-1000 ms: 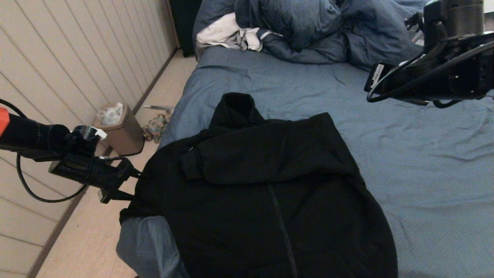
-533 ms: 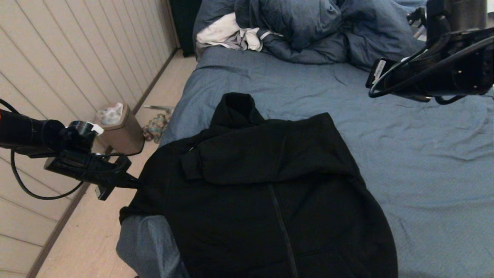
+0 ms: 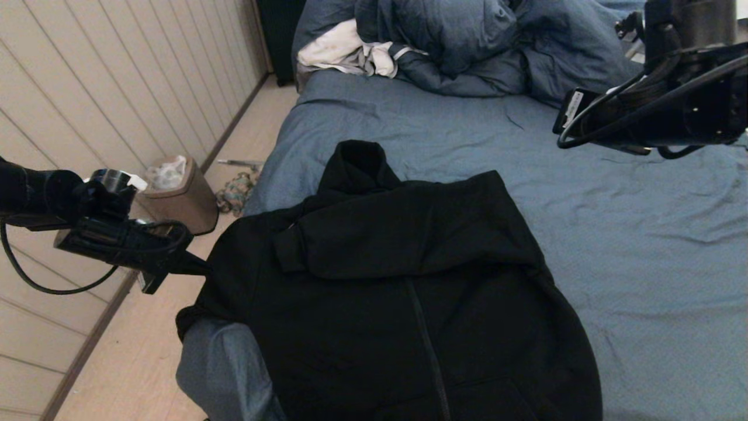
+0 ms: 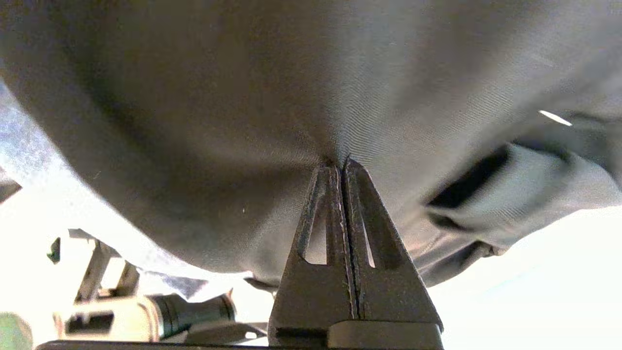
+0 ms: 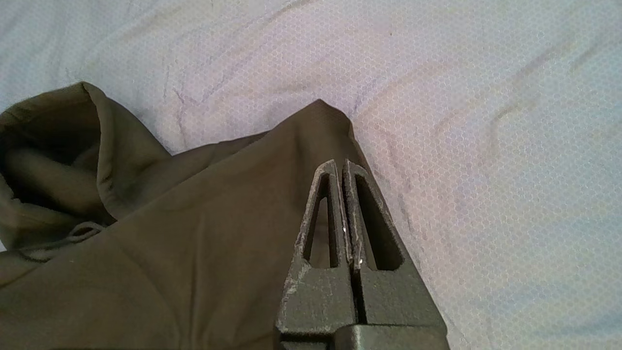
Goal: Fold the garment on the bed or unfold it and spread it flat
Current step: Fold the black sweatshirt
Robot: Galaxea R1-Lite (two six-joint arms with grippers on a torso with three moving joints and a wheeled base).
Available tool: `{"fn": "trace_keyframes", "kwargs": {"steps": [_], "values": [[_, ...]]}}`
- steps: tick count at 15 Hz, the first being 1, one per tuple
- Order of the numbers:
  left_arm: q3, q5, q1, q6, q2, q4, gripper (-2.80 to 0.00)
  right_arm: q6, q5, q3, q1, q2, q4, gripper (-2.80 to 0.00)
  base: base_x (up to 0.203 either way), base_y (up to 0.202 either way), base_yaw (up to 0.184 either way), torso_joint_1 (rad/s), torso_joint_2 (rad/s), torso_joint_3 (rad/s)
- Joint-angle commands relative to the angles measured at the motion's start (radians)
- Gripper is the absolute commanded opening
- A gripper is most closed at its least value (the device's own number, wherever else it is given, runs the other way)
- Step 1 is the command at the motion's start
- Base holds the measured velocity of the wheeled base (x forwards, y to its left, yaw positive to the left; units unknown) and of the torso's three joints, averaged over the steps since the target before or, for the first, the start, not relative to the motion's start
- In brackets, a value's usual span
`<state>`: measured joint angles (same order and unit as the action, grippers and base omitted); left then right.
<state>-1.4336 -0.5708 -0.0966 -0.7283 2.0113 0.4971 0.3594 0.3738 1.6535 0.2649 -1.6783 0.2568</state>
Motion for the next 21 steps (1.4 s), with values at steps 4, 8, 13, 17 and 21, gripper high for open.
{"fn": "trace_keyframes", "kwargs": {"steps": [4,8,13,17,21], "values": [[-0.081,0.040,0.140,-0.028,-0.134,0.002,-2.80,0.002,-0.002,-0.042,-0.009,0.003,-0.002,-2.80,0.000,0.000,0.000,0.000,0.00,0.000],[-0.140,0.323,0.378,-0.052,-0.150,-0.007,-2.80,0.029,-0.031,-0.062,-0.039,0.009,-0.007,-2.80,0.000,0.000,0.000,0.000,0.00,0.000],[-0.155,0.610,0.703,-0.044,-0.120,-0.067,-2.80,0.077,-0.146,-0.064,-0.035,-0.026,-0.012,-2.80,0.000,0.000,0.000,0.000,0.00,0.000],[-0.154,0.792,0.947,-0.012,0.030,-0.100,-2.80,0.092,-0.204,-0.102,-0.041,-0.053,-0.117,-2.80,0.000,0.000,0.000,0.000,0.00,0.000],[-0.153,0.937,1.031,0.092,0.222,-0.292,-2.80,0.092,-0.238,-0.119,-0.043,-0.083,-0.163,-2.80,0.000,0.000,0.000,0.000,0.00,0.000]]}}
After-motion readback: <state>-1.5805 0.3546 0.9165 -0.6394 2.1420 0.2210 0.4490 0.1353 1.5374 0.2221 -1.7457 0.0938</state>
